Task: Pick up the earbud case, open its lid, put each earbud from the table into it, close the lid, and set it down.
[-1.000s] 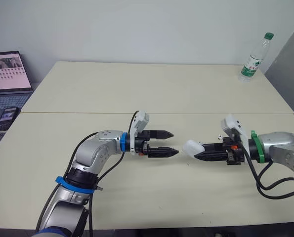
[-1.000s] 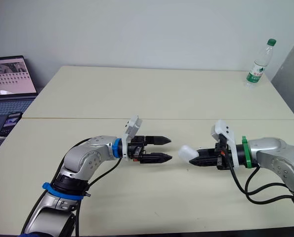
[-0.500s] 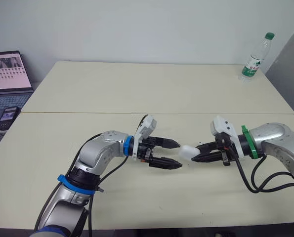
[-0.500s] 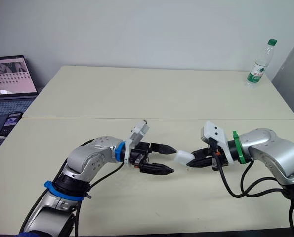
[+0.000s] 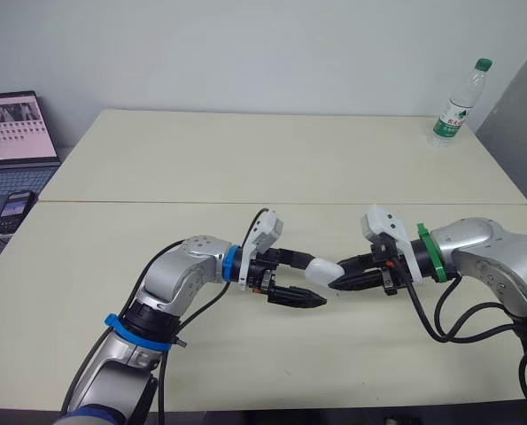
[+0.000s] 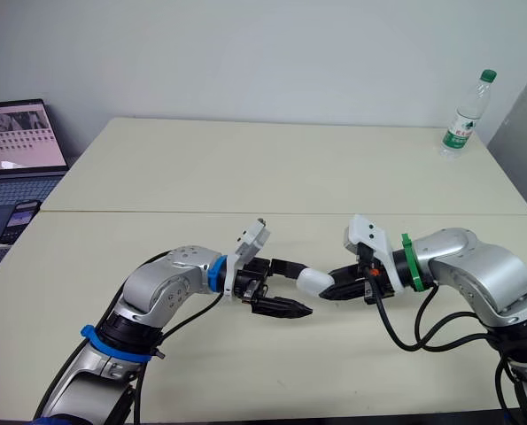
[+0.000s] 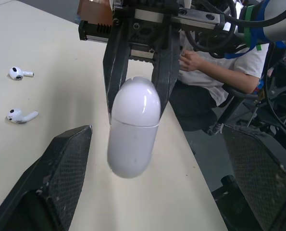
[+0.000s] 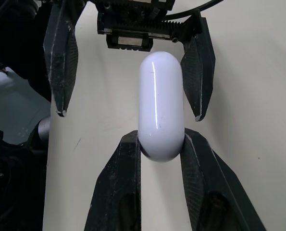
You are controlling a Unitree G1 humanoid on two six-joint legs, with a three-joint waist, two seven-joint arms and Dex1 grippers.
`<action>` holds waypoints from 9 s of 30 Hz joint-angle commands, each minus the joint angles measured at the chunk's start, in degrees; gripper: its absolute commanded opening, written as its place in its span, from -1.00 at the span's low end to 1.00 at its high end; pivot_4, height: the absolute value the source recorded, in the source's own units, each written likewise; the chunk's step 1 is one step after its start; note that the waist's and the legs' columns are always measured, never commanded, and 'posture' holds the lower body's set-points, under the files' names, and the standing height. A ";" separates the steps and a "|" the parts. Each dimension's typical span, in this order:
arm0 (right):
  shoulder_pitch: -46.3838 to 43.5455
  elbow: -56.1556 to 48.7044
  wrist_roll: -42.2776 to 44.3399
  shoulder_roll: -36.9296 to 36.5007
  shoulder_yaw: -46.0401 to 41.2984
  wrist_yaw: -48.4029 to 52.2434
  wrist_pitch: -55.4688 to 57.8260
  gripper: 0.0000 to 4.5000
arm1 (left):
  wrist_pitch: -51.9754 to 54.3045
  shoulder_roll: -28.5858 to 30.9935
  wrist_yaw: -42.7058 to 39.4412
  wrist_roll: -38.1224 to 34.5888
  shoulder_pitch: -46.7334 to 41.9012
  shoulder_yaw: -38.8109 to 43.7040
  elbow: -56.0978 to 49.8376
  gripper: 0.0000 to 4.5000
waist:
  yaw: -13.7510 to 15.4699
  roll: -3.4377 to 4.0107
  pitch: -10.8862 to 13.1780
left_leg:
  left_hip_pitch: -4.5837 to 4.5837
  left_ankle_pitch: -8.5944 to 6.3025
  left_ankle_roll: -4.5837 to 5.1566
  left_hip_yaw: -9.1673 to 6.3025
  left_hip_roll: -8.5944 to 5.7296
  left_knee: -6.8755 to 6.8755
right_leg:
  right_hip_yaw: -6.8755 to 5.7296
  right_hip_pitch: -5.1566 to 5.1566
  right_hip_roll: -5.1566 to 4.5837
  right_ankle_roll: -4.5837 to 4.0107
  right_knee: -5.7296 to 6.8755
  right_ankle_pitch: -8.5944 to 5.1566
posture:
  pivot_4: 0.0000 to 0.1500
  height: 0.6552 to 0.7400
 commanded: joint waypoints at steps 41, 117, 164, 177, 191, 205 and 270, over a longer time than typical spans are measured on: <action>-3.05 -1.34 0.13 3.55 -4.74 -9.12 3.69 1.00 | -3.34 -0.93 -1.09 2.61 -0.51 0.29 1.42 -0.64 | -0.09 0.00 0.00 | 0.01 -0.01 0.01 -0.07 -0.01 0.62 | 0.00 -0.06 0.02 -0.05 0.76 -0.04 | 1.00 0.91; 13.92 11.20 -24.88 -13.55 2.80 7.93 -39.21 -0.83 | -14.51 -0.03 23.36 4.69 10.91 15.37 -10.77 -0.64 | -0.20 -0.09 0.10 | 0.06 -0.02 0.01 0.03 0.02 0.53 | 0.05 -0.06 -0.01 0.19 0.66 -0.18 | 1.00 0.91; 3.85 -3.72 -49.87 -15.06 16.82 16.81 -2.47 0.57 | -12.88 -0.88 24.45 3.51 12.83 14.29 -12.03 -0.64 | -0.03 0.10 0.21 | 0.08 -0.01 -0.01 0.10 0.00 0.60 | 0.07 -0.10 -0.06 -0.10 0.75 -0.08 | 1.00 0.91; 4.56 -6.22 -48.33 -15.75 18.10 16.41 0.87 0.57 | -13.17 -1.44 24.73 3.65 13.30 13.55 -12.22 -0.64 | -0.04 0.10 0.21 | 0.09 -0.01 -0.01 0.09 0.00 0.60 | 0.04 -0.10 -0.05 -0.09 0.77 -0.07 | 1.00 0.91; 3.63 -5.71 -48.25 -15.36 20.00 15.19 1.45 -0.63 | -13.18 -1.46 24.63 3.57 12.96 13.58 -12.02 -0.64 | -0.04 0.10 0.21 | 0.10 -0.01 -0.01 0.06 0.01 0.59 | 0.03 -0.08 -0.04 -0.10 0.77 -0.08 | 1.00 0.91; 1.32 -3.30 -45.86 -8.60 13.45 8.20 3.01 -0.82 | -14.11 -2.69 26.17 5.16 12.81 12.83 -10.80 -0.64 | -0.19 0.10 0.21 | 0.11 -0.01 -0.01 0.09 0.01 0.61 | 0.05 -0.09 -0.04 -0.10 0.78 -0.07 | 1.00 0.91; 7.29 1.98 0.26 52.41 -19.70 -48.06 -10.21 -0.82 | -29.68 -22.47 34.48 12.59 1.25 11.92 7.75 -0.64 | -0.20 0.10 0.19 | -0.02 0.00 -0.01 0.01 0.00 0.55 | 0.06 -0.10 0.02 -0.07 0.74 0.04 | 1.00 0.91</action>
